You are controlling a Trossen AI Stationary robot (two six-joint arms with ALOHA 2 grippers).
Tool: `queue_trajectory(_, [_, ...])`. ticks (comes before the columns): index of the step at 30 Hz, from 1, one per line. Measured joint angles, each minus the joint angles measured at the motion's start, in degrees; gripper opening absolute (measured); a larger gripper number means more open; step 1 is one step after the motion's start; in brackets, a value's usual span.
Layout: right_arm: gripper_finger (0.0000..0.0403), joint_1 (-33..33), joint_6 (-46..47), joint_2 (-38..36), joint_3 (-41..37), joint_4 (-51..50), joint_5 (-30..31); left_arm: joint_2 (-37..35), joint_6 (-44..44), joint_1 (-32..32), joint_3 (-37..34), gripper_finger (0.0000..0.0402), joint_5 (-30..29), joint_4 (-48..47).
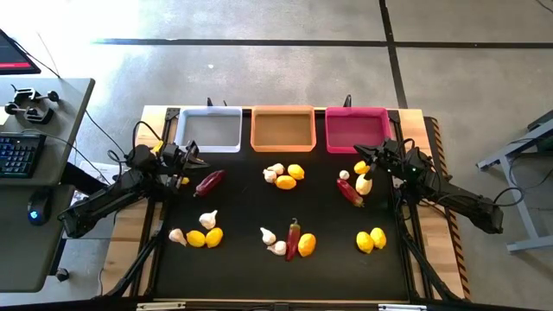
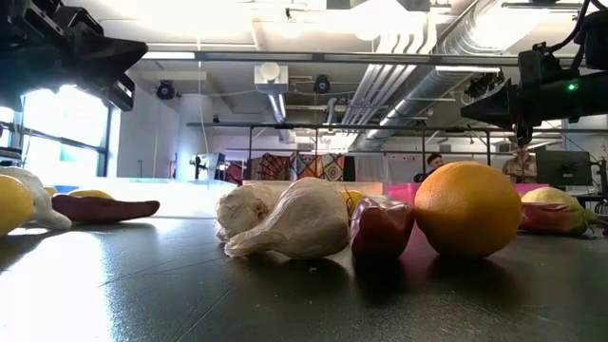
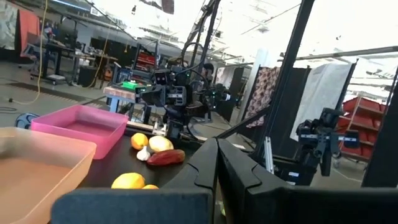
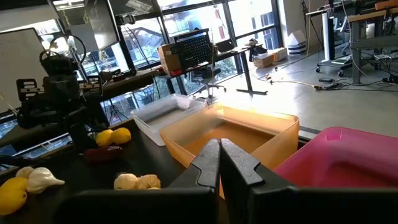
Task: Sort produce into baskets
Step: Put the white garlic into the orange bin
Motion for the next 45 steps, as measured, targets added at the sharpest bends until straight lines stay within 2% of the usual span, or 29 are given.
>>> queue_trajectory(10, [0.0, 0.0, 0.0, 0.0, 0.0, 0.0, 0.0, 0.0, 0.3, 0.0, 0.0, 0.0, -0.2, 0.7])
queue_trajectory(17, [0.0, 0.0, 0.0, 0.0, 0.0, 0.0, 0.0, 0.0, 0.6, 0.0, 0.0, 0.0, -7.3, 1.5])
queue_trajectory(22, [0.0, 0.0, 0.0, 0.0, 0.0, 0.0, 0.0, 0.0, 1.6, -0.1, 0.0, 0.0, -7.2, 1.9])
queue_trajectory(30, [0.0, 0.0, 0.0, 0.0, 0.0, 0.0, 0.0, 4.6, 7.2, -0.1, 0.0, 0.0, -11.6, 2.0])
queue_trajectory(33, [0.0, 0.0, 0.0, 0.0, 0.0, 0.0, 0.0, 7.3, 5.6, -0.3, -0.1, 0.0, -17.5, -4.1])
queue_trajectory(36, [0.0, 0.0, 0.0, 0.0, 0.0, 0.0, 0.0, 10.1, 11.9, -0.3, -0.1, 0.0, -21.4, -1.1])
queue_trajectory(38, [0.0, 0.0, 0.0, 0.0, 0.0, 0.0, 0.0, 11.3, 15.8, -0.3, 0.0, 0.0, -20.1, 2.8])
queue_trajectory(42, [0.0, 0.0, 0.0, 0.0, 0.0, 0.0, 0.0, 12.7, 19.8, -0.6, 0.0, 0.0, -13.2, 5.6])
queue_trajectory(45, [0.0, 0.0, 0.0, 0.0, 0.0, 0.0, 0.0, 13.6, 18.9, -1.9, 0.0, 0.0, -14.1, 7.2])
